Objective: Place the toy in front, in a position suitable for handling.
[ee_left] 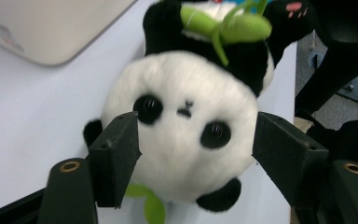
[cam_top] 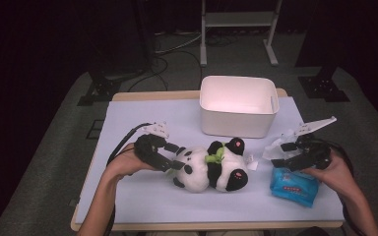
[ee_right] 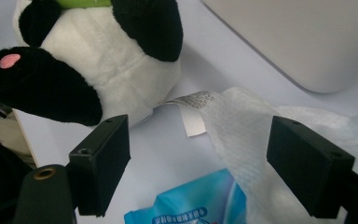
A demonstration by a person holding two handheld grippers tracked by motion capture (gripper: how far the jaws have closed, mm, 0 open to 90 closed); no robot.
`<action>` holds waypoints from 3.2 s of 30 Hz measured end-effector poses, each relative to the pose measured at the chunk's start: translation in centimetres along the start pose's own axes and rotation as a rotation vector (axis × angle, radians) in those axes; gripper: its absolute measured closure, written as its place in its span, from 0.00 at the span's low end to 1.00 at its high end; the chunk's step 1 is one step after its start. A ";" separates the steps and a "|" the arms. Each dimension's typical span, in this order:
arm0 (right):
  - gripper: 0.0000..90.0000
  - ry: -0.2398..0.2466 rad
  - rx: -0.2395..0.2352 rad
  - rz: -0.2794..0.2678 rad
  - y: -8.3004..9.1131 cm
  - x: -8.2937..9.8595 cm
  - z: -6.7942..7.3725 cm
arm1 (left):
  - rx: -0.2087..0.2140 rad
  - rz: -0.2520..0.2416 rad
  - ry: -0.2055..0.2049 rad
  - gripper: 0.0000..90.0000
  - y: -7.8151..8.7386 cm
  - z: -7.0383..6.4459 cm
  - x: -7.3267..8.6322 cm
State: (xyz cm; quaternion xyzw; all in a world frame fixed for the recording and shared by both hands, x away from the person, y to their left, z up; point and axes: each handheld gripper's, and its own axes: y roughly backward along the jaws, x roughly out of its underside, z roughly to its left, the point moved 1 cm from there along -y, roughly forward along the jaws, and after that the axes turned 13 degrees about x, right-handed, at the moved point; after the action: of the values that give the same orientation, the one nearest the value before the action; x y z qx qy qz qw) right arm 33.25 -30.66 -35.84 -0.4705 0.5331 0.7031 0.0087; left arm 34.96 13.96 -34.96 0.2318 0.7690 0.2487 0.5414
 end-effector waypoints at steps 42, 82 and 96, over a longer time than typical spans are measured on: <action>0.95 0.018 0.164 0.244 -2.5 -0.1 -2.6 | -0.008 -0.038 0.029 0.22 -2.0 0.5 4.7; 0.97 0.012 -0.027 0.035 4.6 -6.9 -1.3 | -0.013 -0.037 0.030 0.21 -2.4 0.7 4.7; 0.97 0.182 -0.162 0.060 0.9 -12.5 5.0 | -0.013 -0.034 0.033 0.20 -2.4 0.8 4.7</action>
State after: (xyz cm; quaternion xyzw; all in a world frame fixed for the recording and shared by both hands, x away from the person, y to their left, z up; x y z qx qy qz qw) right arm 36.47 -21.15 -26.81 -0.5154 0.4871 0.6982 -0.0985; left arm 34.03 15.22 -40.08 0.2112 0.7798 0.2483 0.5344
